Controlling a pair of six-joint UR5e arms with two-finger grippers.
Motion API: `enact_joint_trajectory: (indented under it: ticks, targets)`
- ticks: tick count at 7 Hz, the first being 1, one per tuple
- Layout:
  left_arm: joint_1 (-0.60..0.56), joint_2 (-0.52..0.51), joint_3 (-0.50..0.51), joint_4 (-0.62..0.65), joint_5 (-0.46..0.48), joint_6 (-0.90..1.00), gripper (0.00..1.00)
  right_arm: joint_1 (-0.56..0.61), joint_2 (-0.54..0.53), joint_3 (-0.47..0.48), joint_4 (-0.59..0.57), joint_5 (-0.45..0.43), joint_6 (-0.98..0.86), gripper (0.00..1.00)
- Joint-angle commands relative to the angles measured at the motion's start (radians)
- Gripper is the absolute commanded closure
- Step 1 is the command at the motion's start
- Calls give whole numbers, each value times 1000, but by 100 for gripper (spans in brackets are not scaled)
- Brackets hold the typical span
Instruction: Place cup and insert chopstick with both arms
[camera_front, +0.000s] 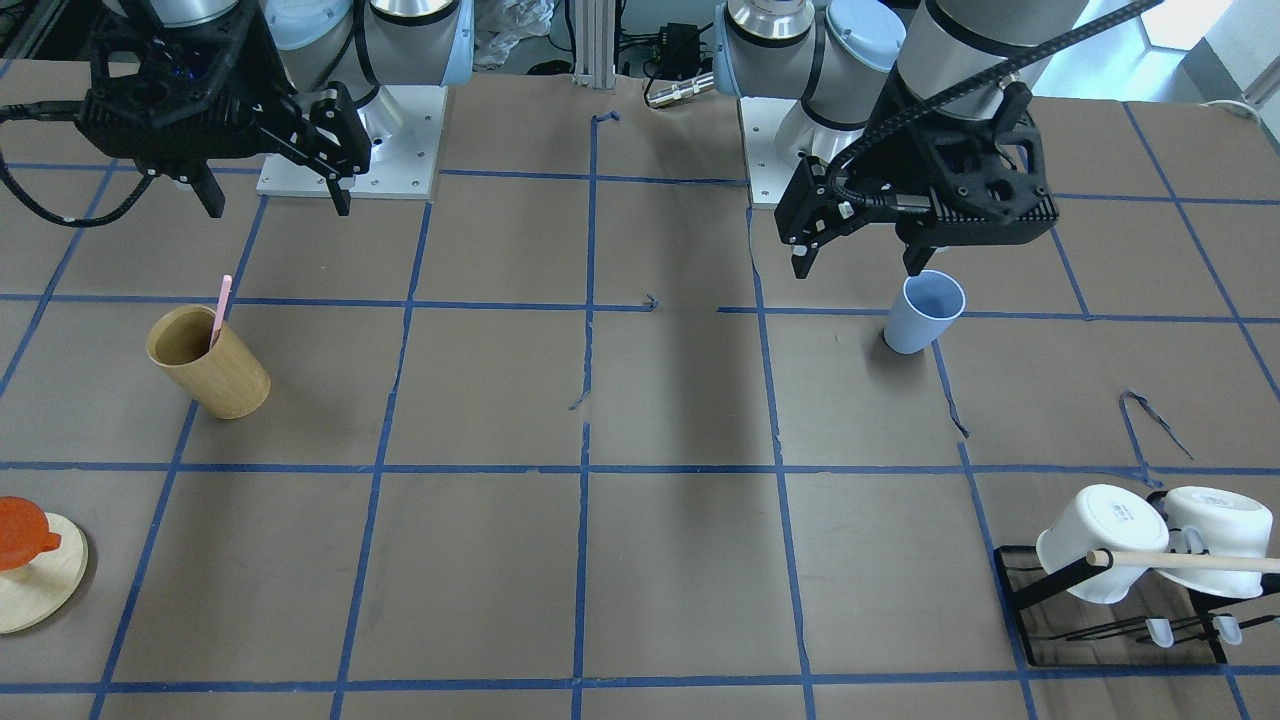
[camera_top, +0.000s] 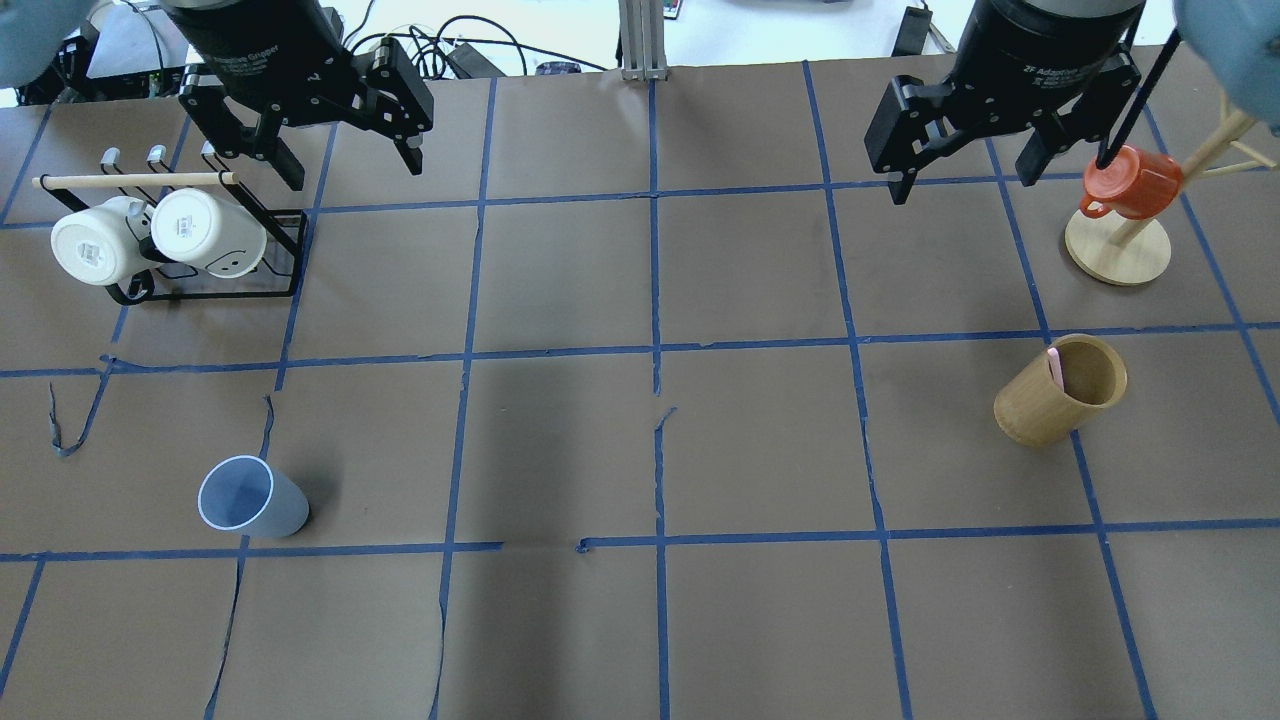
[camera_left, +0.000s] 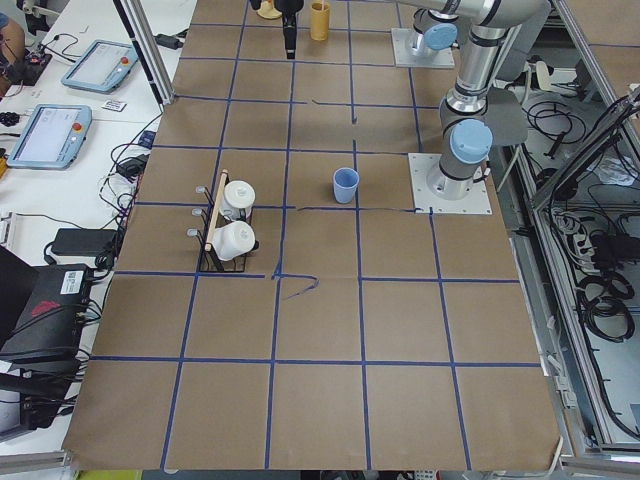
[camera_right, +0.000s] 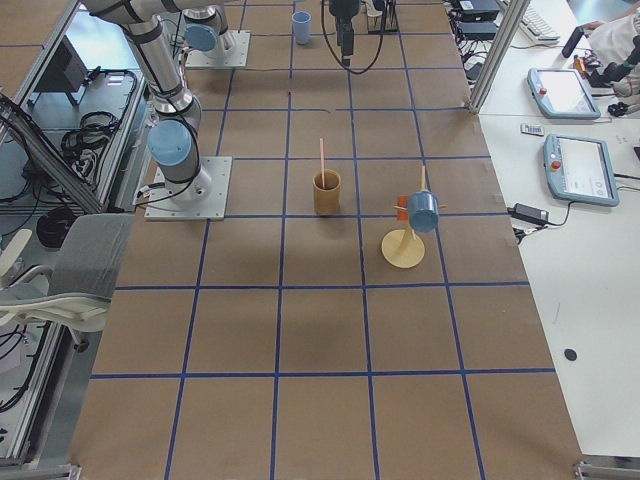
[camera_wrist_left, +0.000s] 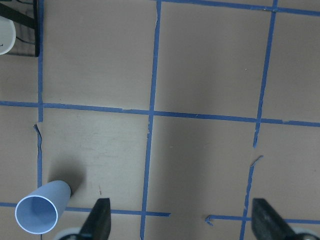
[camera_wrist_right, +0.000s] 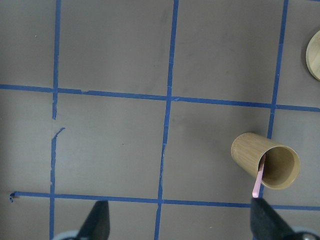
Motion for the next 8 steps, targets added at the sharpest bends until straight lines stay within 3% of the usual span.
enact_joint_trajectory:
  ticks: [1,5,8]
  targets:
    - [2,-6,34,-55,3,-4,0,-6,1,0,1,-7,-7,0]
    - [2,-5,32,-51,3,-4,0,-11,-65,-20,16,3,-10,0]
    - [2,-5,28,-51,3,-4,0,8,-50,-12,5,26,-2,0]
